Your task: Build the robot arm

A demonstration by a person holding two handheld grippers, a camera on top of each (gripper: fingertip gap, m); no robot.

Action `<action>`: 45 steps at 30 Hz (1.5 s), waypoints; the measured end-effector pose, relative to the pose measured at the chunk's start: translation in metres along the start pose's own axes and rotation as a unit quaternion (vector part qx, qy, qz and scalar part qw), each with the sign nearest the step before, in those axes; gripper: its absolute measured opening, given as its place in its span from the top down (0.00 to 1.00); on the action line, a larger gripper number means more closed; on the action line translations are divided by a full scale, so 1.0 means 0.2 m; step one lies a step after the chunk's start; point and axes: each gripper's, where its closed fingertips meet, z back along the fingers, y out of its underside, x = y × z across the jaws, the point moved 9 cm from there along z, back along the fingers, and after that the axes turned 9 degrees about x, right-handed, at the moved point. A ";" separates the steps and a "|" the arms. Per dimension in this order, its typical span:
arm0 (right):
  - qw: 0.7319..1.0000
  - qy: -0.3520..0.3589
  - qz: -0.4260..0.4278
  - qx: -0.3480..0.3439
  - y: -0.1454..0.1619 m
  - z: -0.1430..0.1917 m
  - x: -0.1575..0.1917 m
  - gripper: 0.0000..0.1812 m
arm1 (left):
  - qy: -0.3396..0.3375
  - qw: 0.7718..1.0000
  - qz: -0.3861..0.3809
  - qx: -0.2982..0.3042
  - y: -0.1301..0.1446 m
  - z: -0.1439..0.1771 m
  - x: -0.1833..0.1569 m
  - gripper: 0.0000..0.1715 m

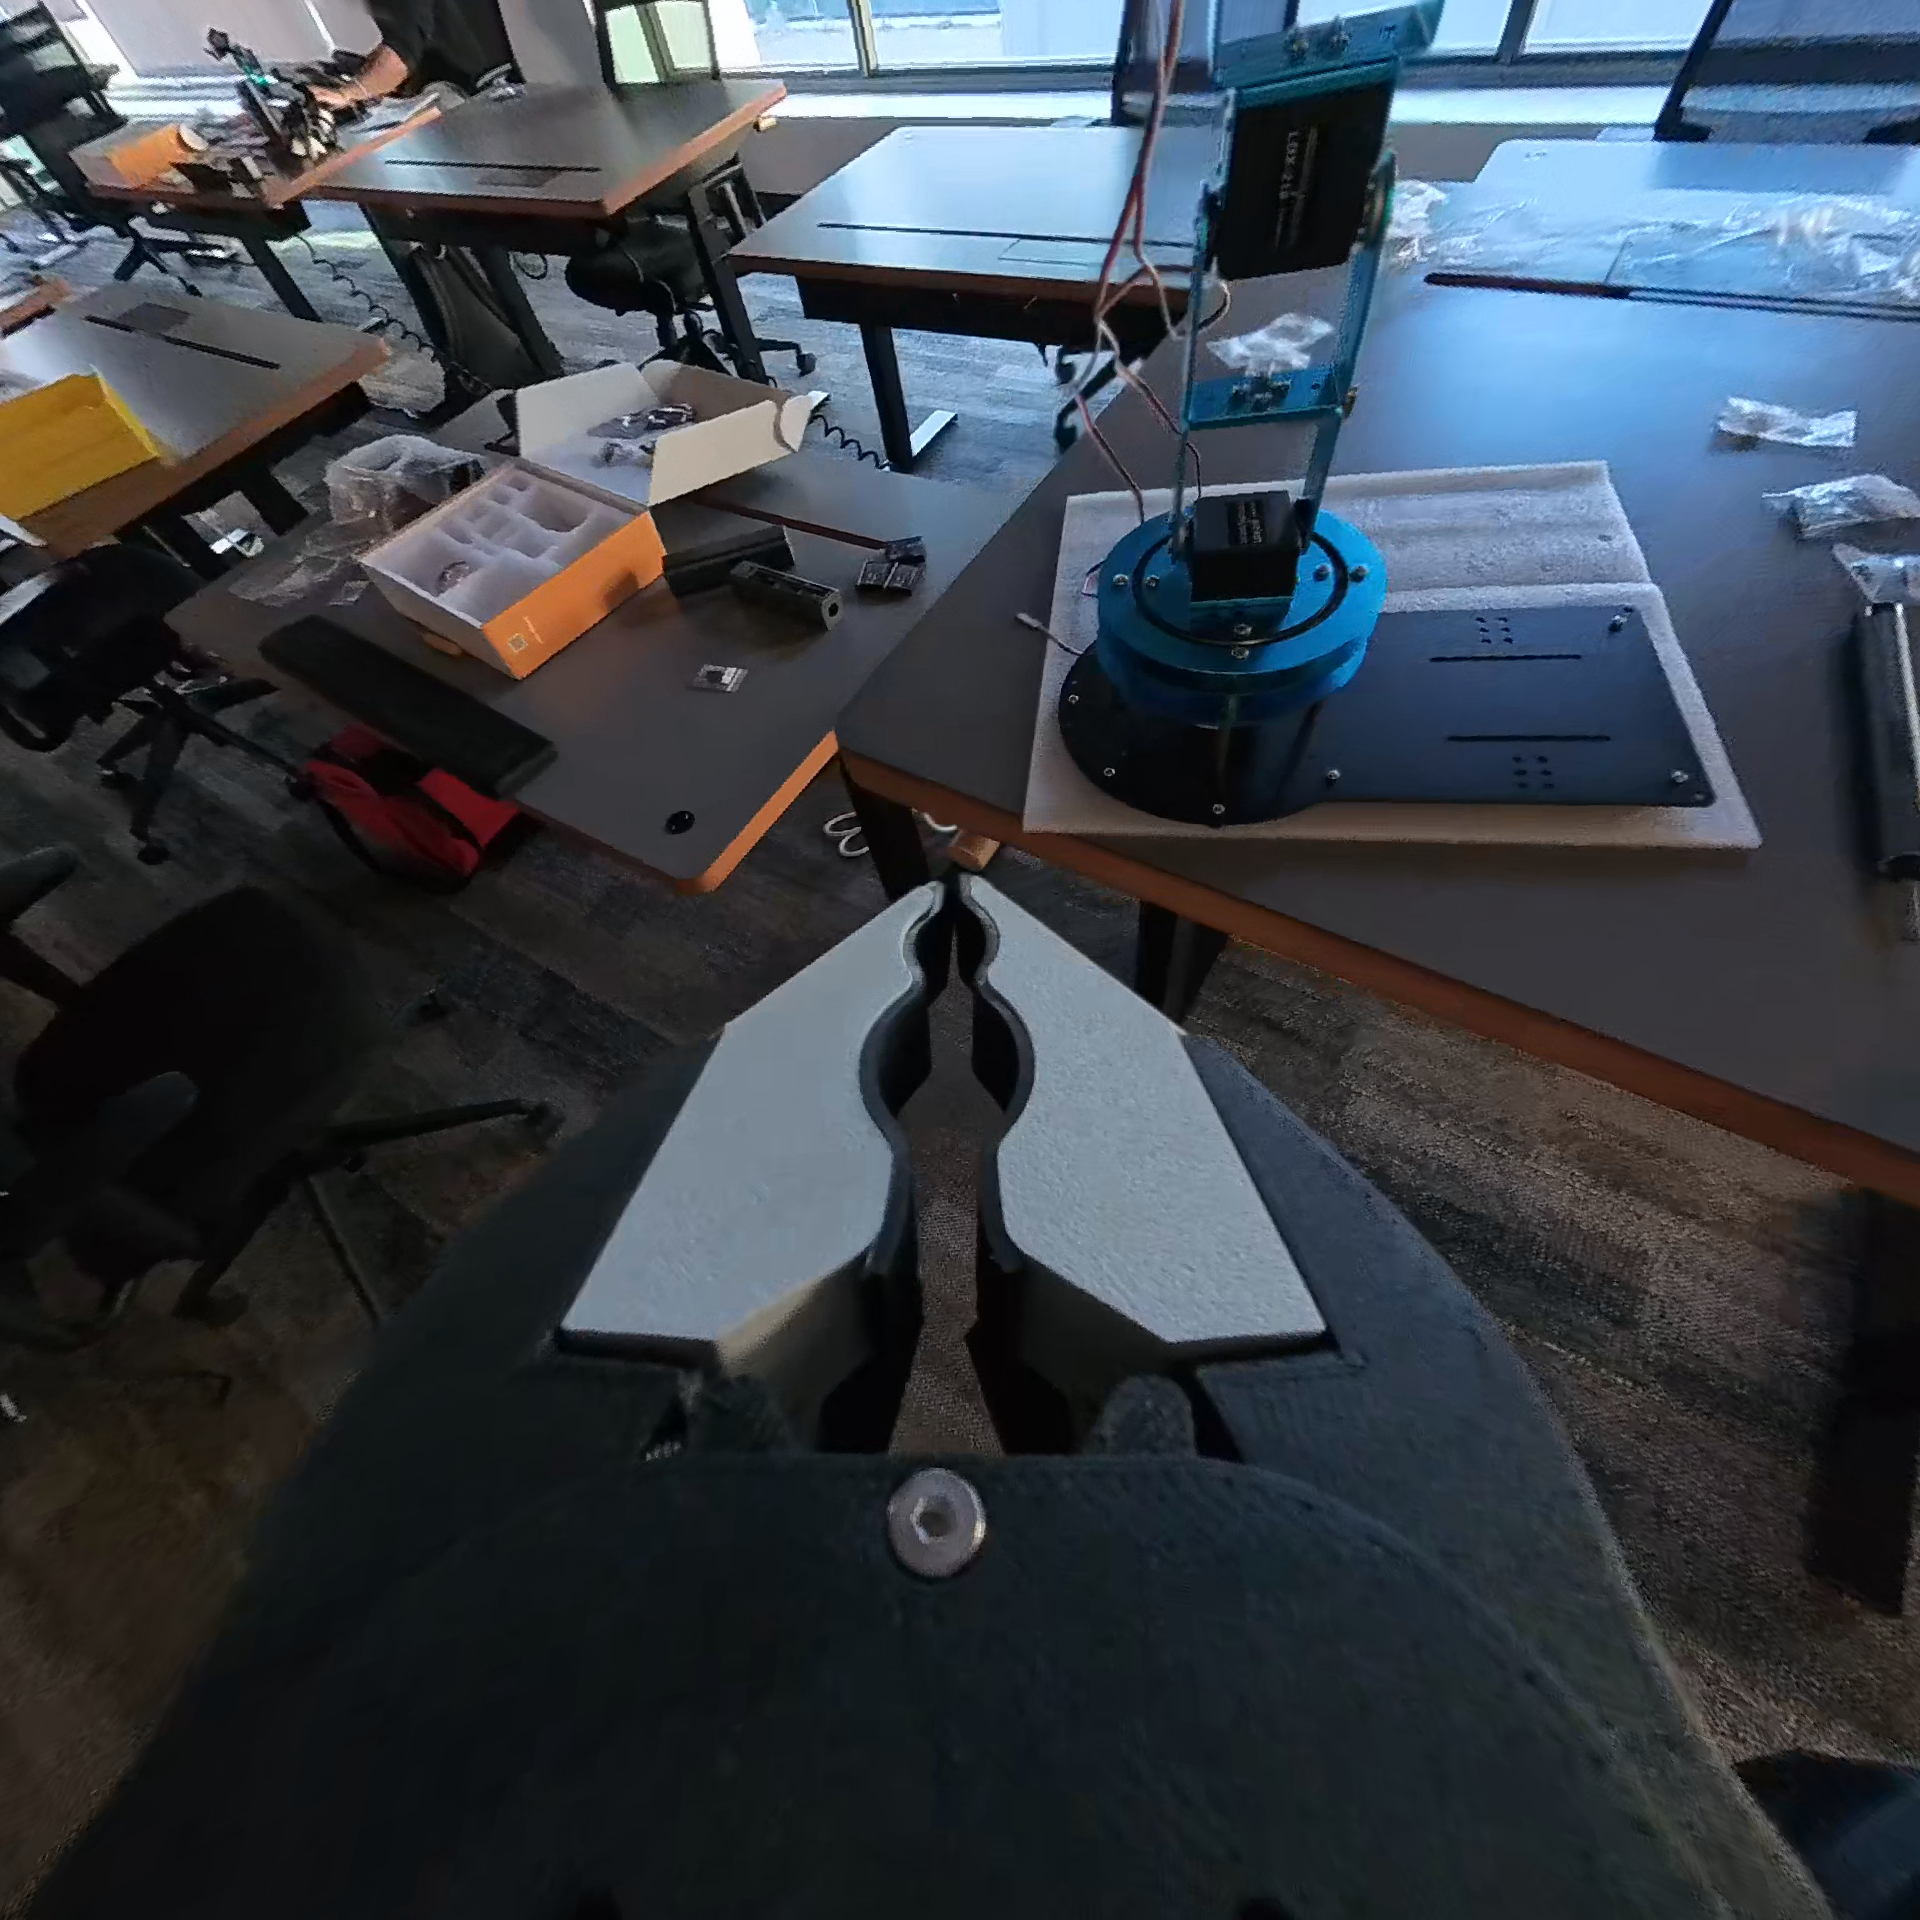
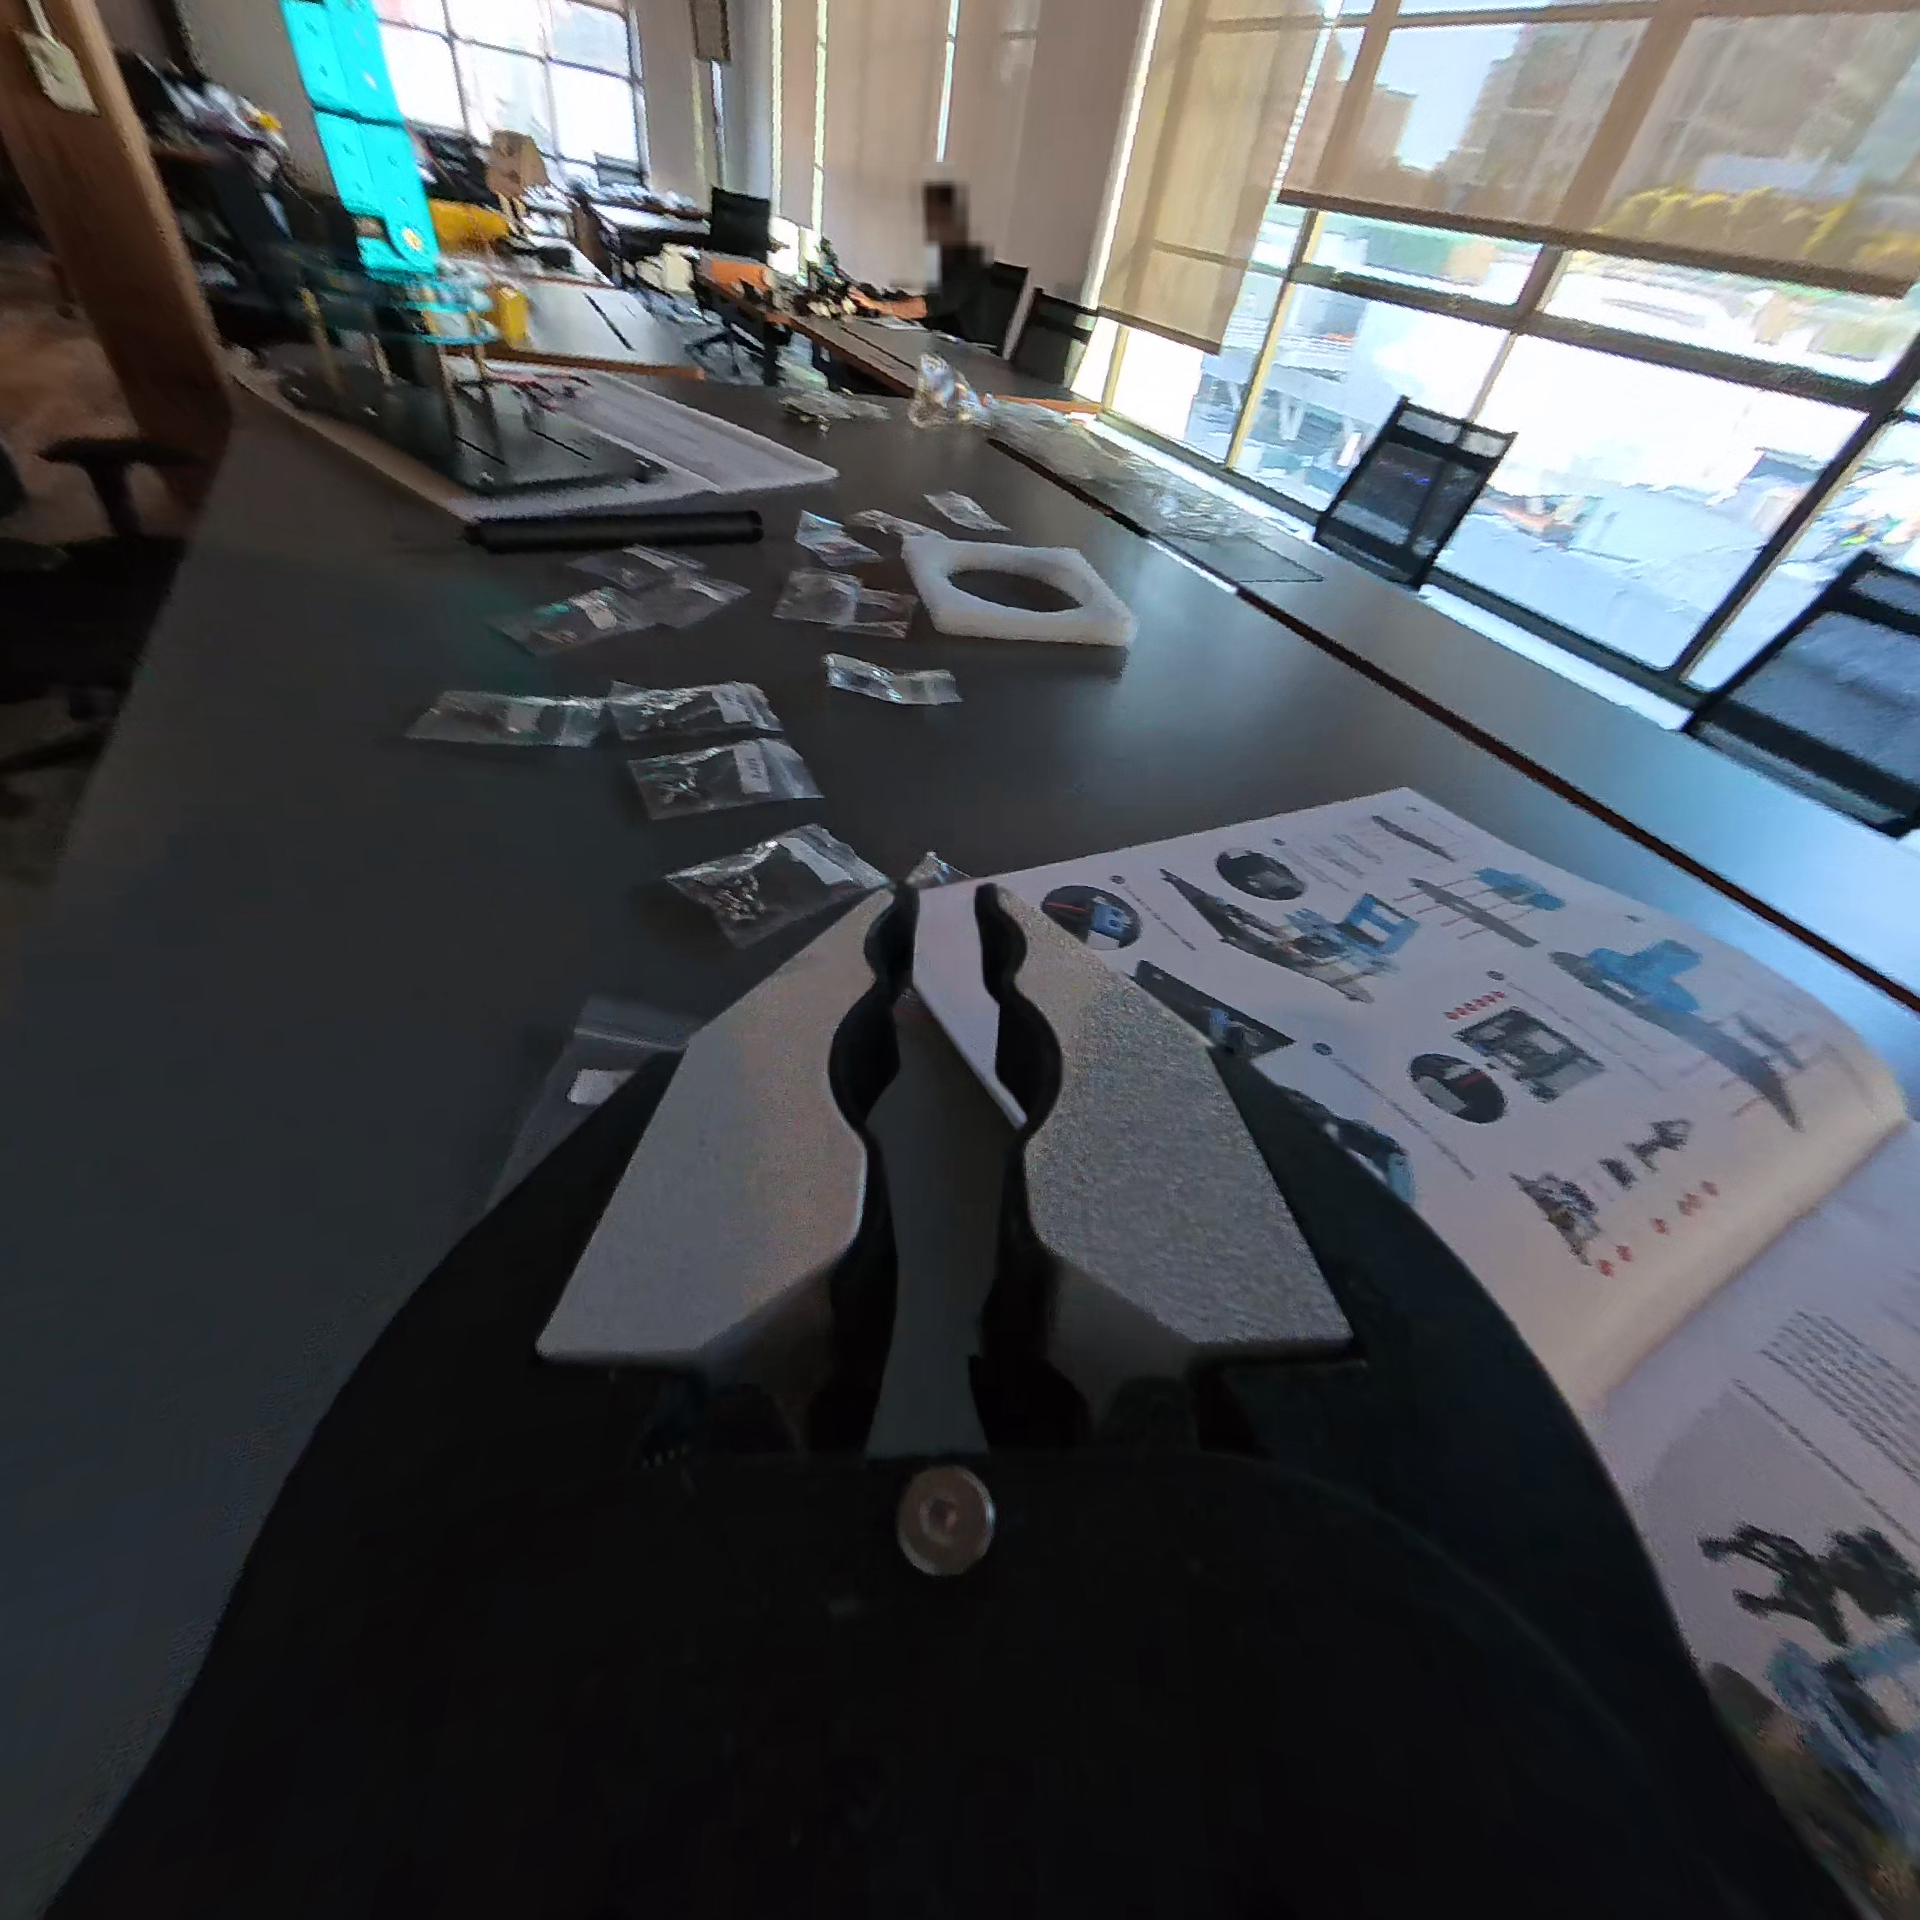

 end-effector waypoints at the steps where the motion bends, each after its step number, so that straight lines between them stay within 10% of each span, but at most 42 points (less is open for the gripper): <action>1: 1.000 0.016 0.012 0.005 0.00 0.01 0.00 0.94 | 0.006 1.000 0.002 -0.002 0.01 -0.01 0.03 1.00; 17: 0.980 0.188 -0.012 0.069 -0.07 0.31 0.81 0.94 | 0.127 0.990 -0.054 0.004 0.27 -0.25 0.53 1.00; 28: 0.968 0.238 -0.041 0.072 -0.09 0.48 0.88 0.94 | 0.167 0.984 -0.055 -0.024 0.16 -0.28 0.57 1.00; 33: 0.966 0.248 -0.018 0.074 -0.04 0.52 0.75 0.94 | 0.174 0.984 -0.015 -0.037 0.14 -0.24 0.40 1.00; 39: 0.976 0.210 -0.042 0.035 -0.05 0.31 0.58 0.94 | 0.287 0.955 0.003 -0.068 0.12 -0.04 -0.28 0.69; 41: 0.980 0.192 -0.047 0.027 -0.08 0.21 0.58 0.94 | 0.314 0.948 -0.015 -0.054 0.17 -0.07 -0.51 0.77; 42: 0.982 0.182 -0.046 0.022 -0.11 0.15 0.59 0.94 | 0.323 0.945 -0.024 -0.044 0.20 -0.09 -0.60 0.97; 45: 0.987 0.158 -0.029 0.028 -0.21 -0.01 0.63 0.94 | 0.281 0.957 -0.038 -0.063 0.20 -0.19 -0.60 1.00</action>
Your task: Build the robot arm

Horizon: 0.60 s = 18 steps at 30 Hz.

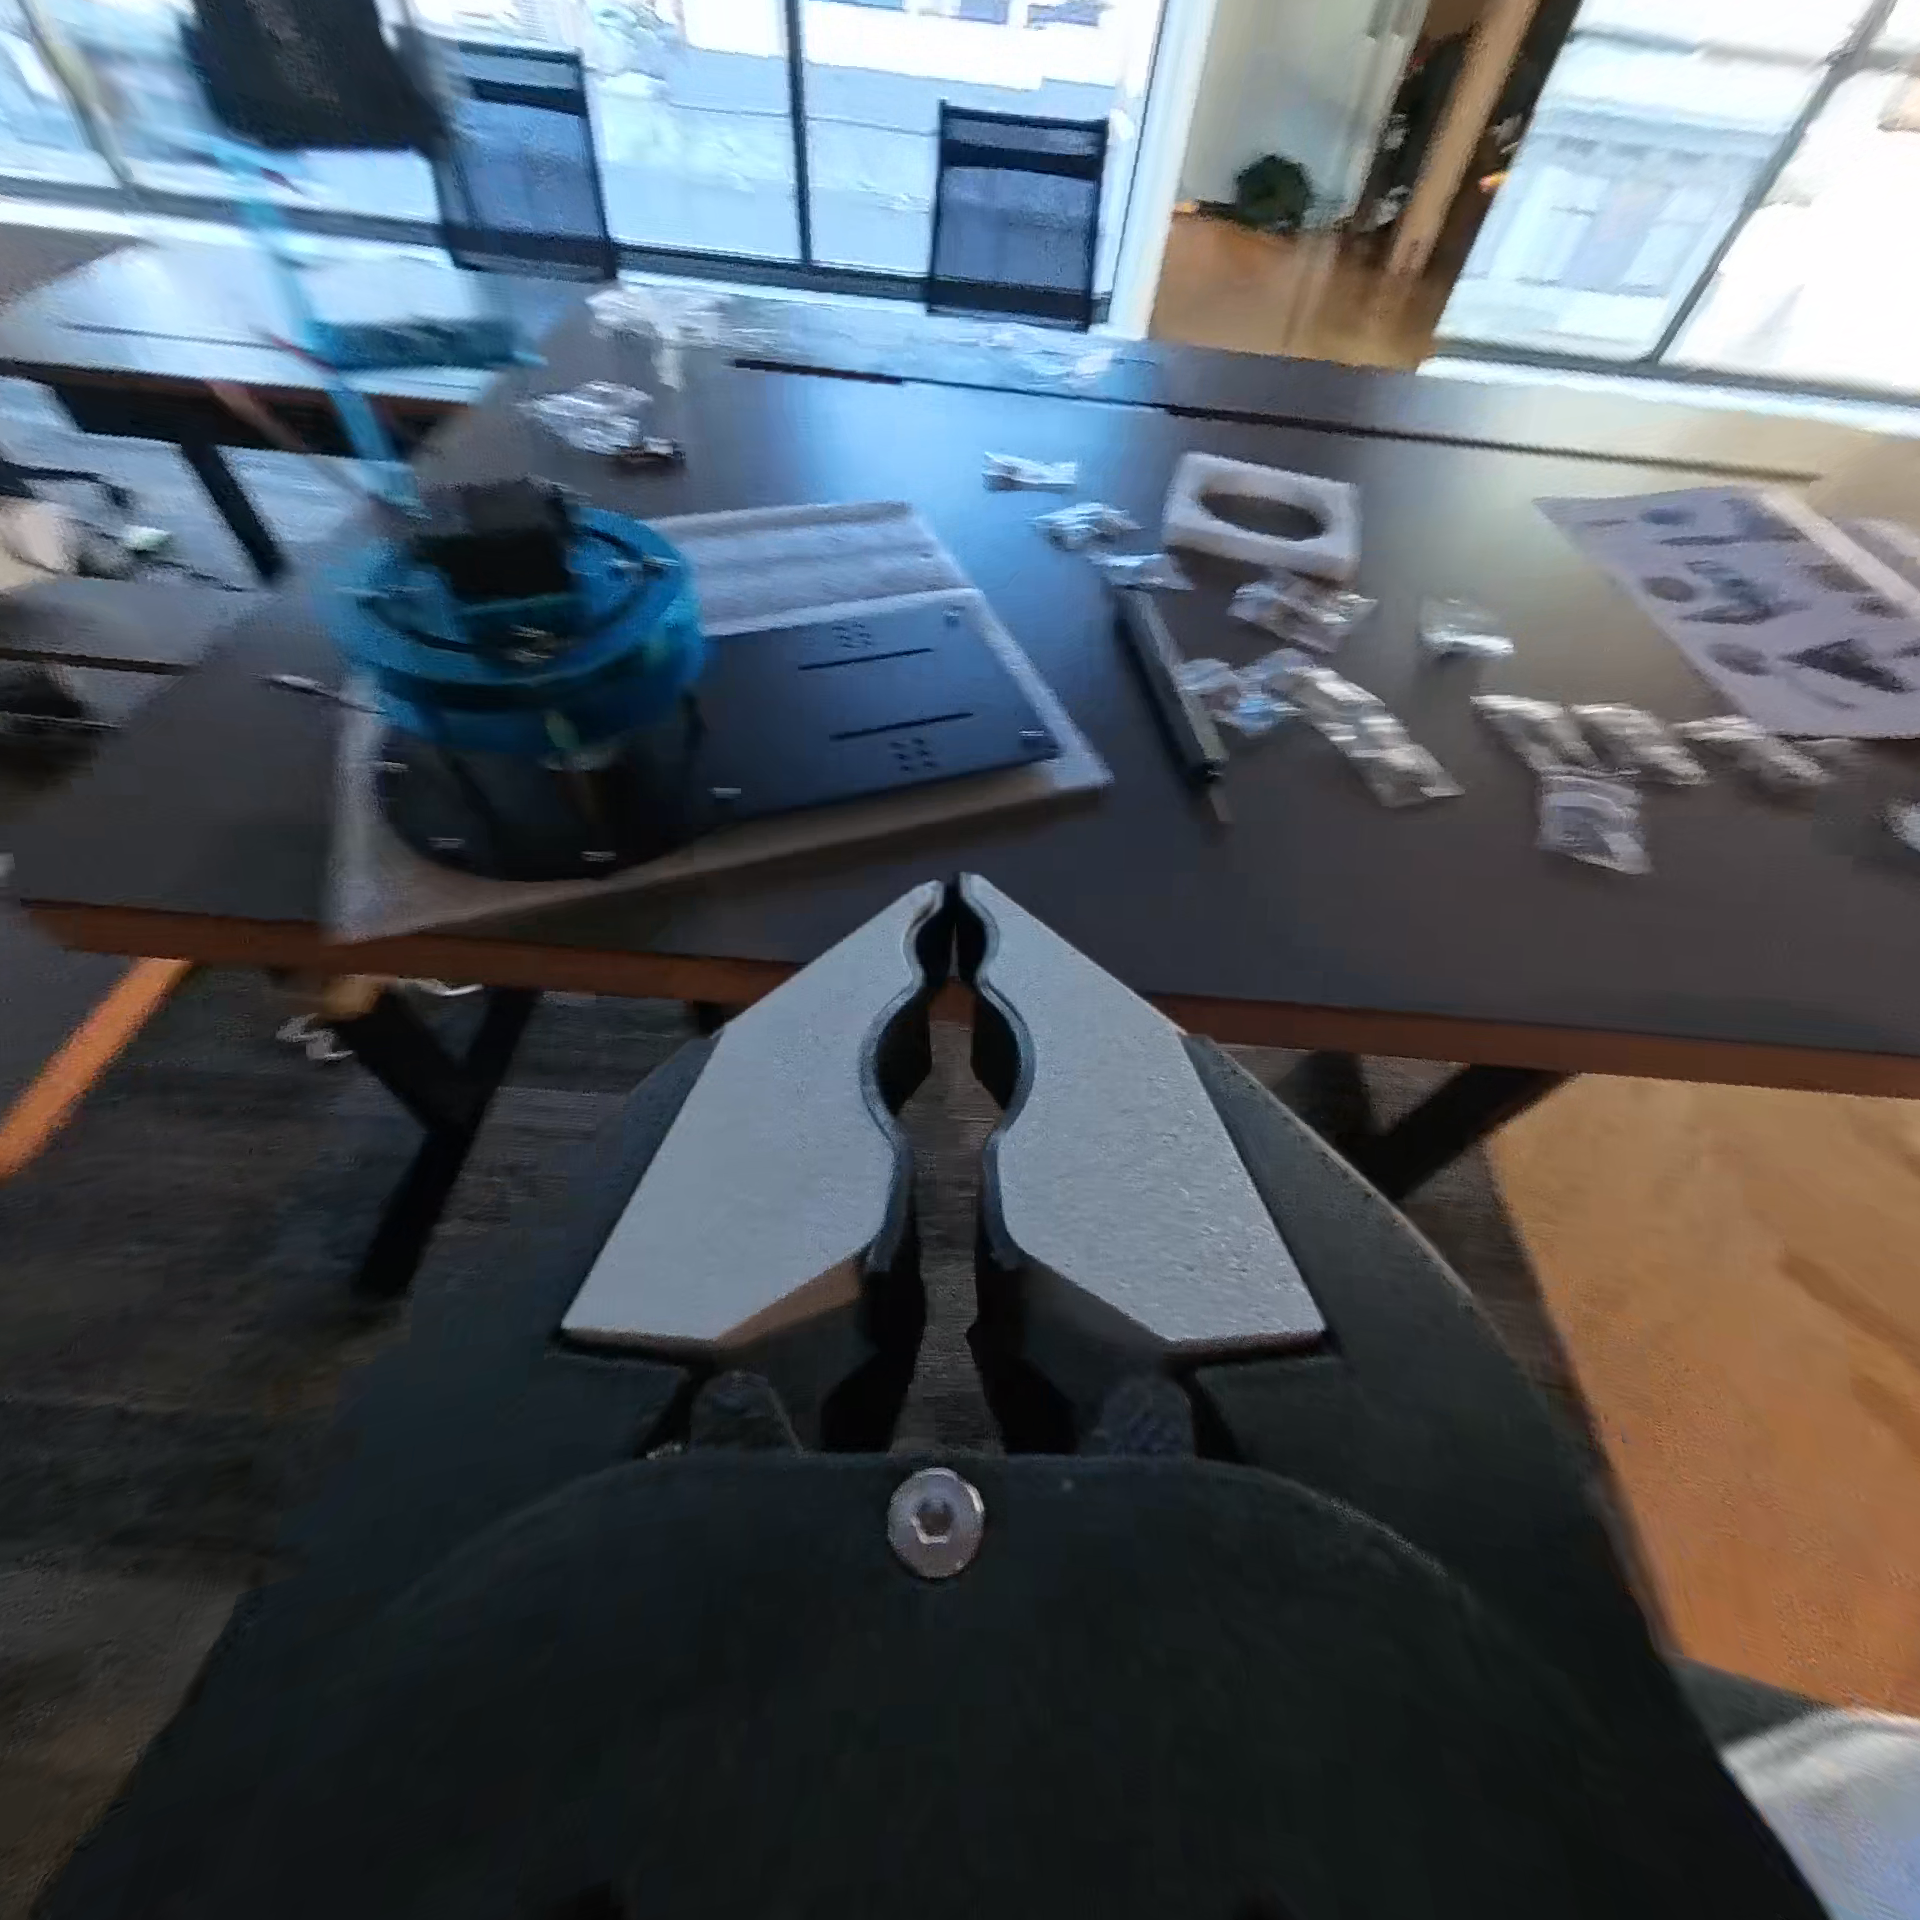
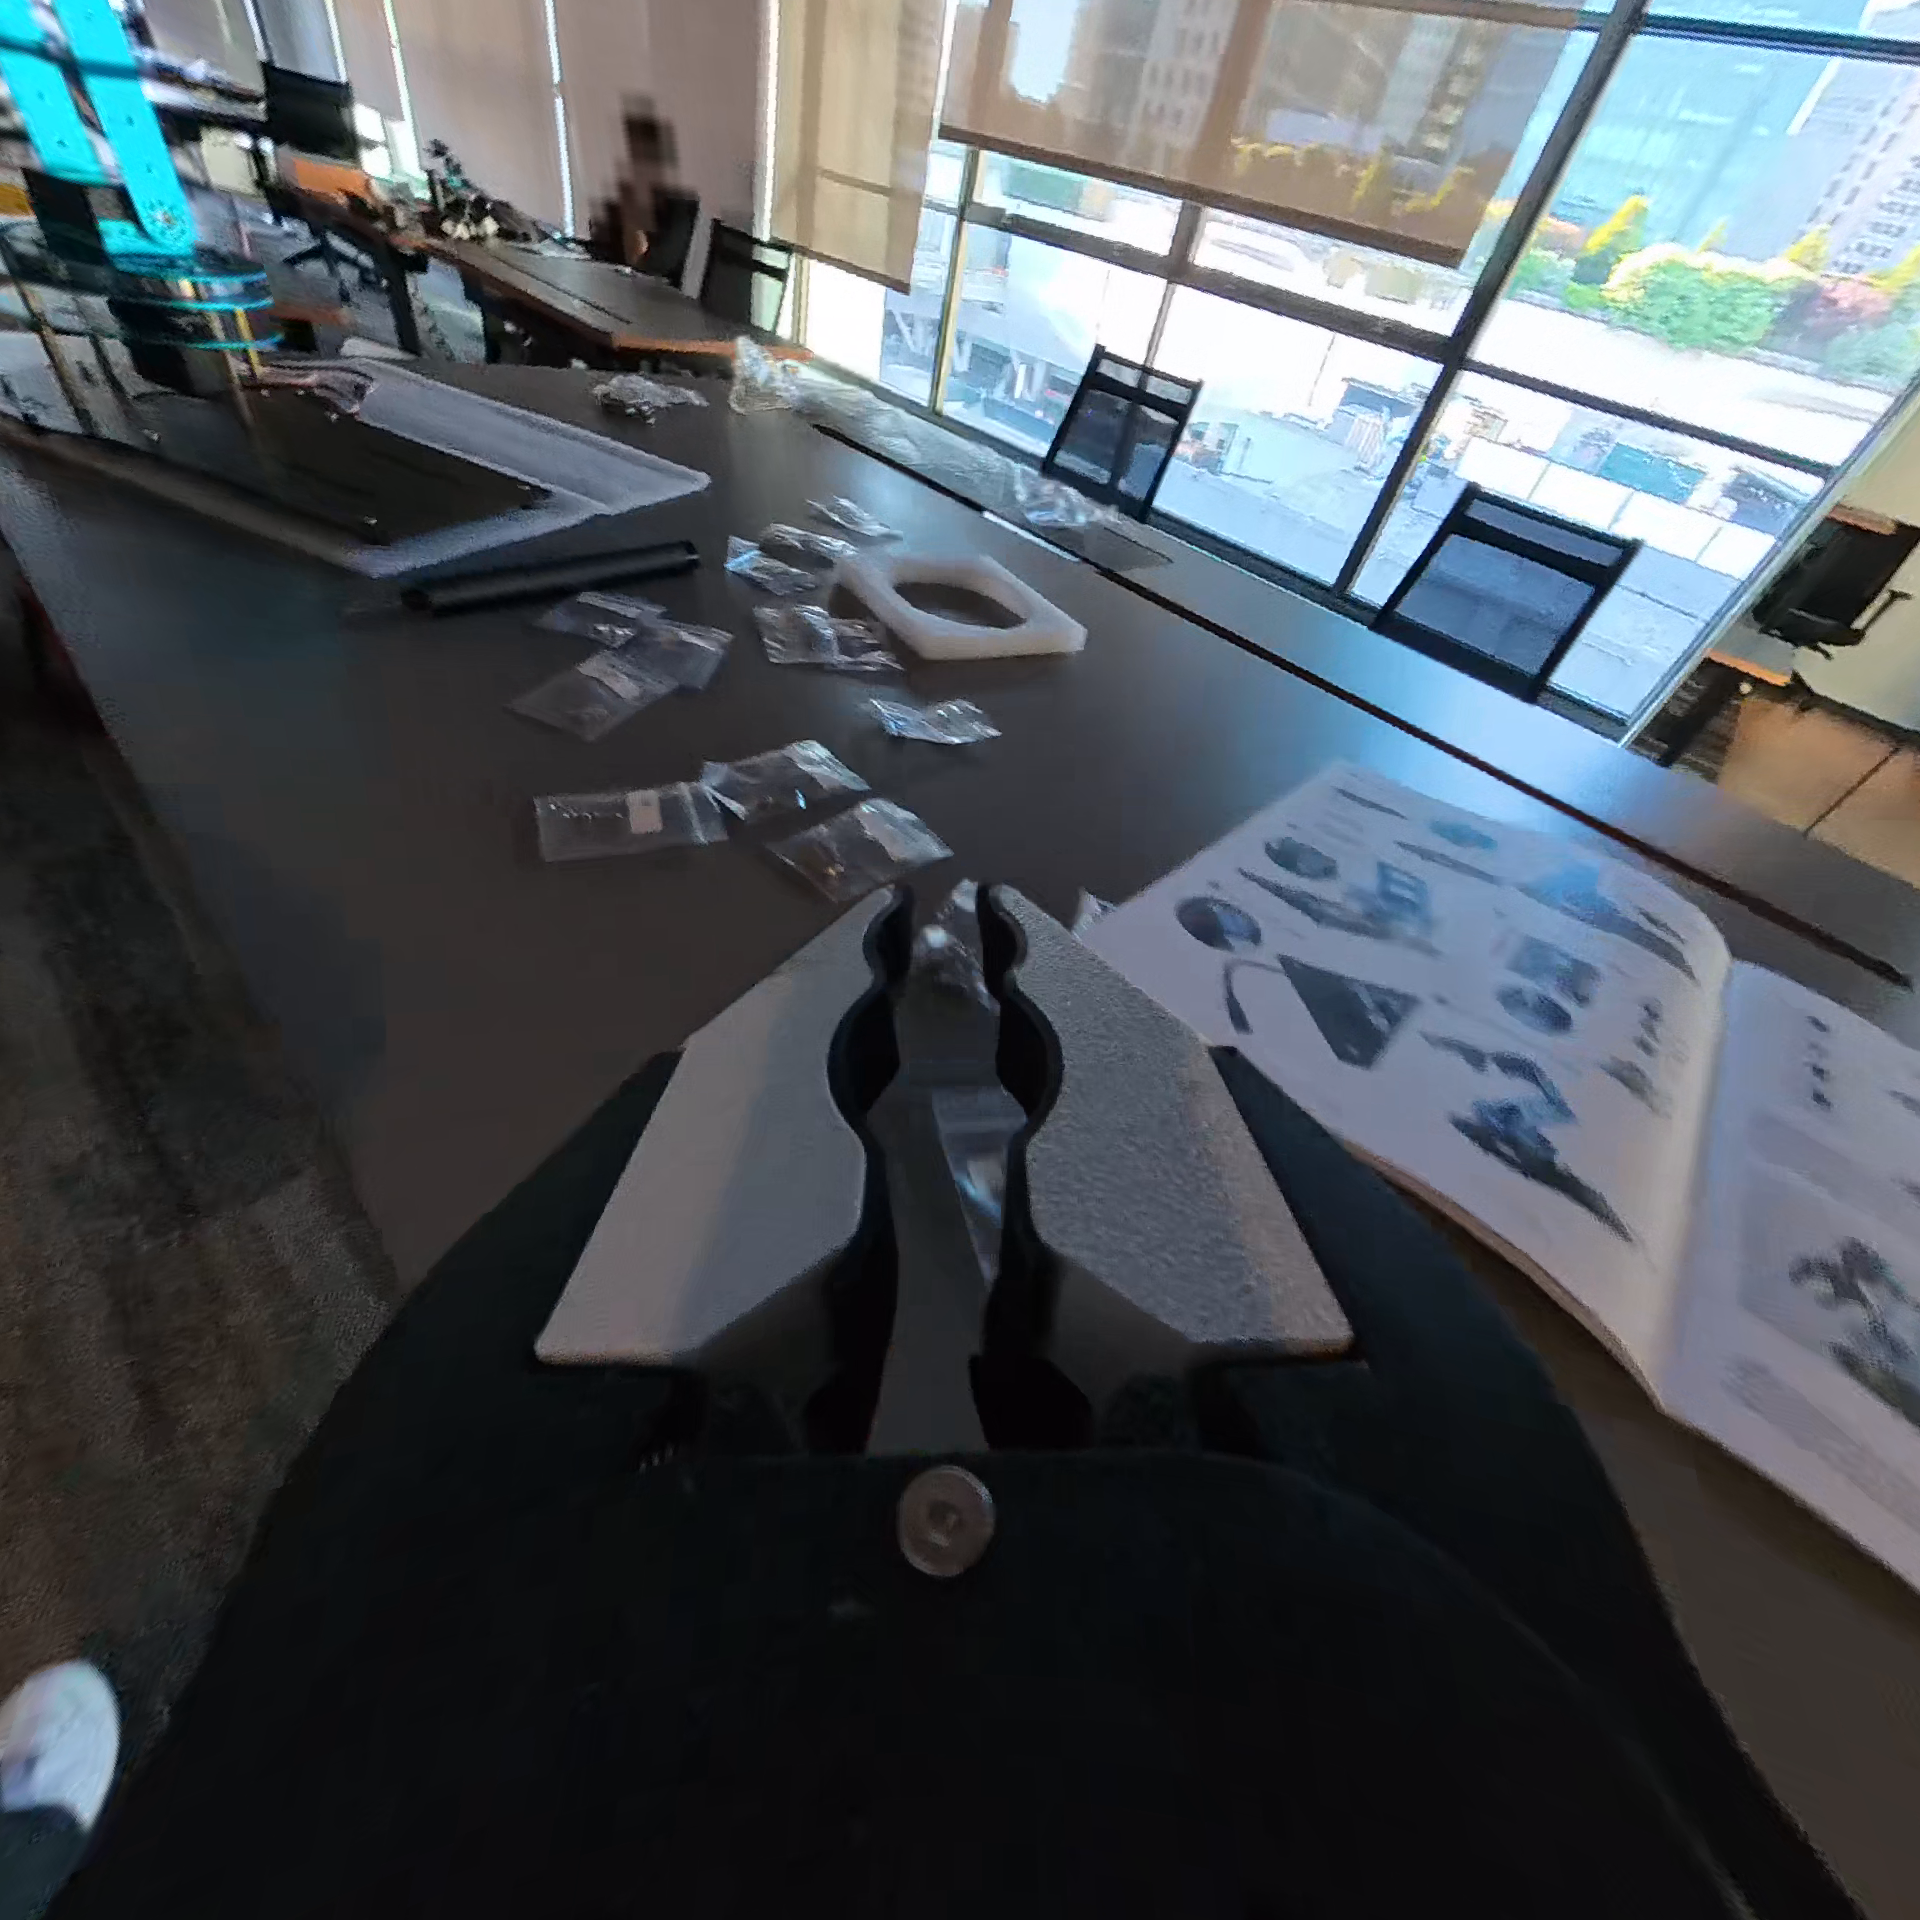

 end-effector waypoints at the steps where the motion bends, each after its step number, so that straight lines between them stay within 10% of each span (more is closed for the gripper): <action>1: 1.000 -0.001 0.011 0.003 -0.04 -0.04 0.03 0.94 | -0.027 1.000 -0.009 0.001 -0.02 0.04 0.10 1.00; 5: 0.999 0.006 0.048 0.010 -0.23 -0.17 0.21 0.94 | -0.209 0.977 -0.017 -0.026 -0.09 0.43 0.86 1.00; 8: 0.998 0.024 0.053 0.017 -0.34 -0.28 0.39 0.95 | -0.164 0.982 0.093 -0.016 0.04 0.60 1.41 1.00; 18: 0.988 -0.004 0.137 0.075 -0.61 -0.52 0.84 0.94 | -0.079 0.984 0.141 -0.071 0.29 0.49 1.71 1.00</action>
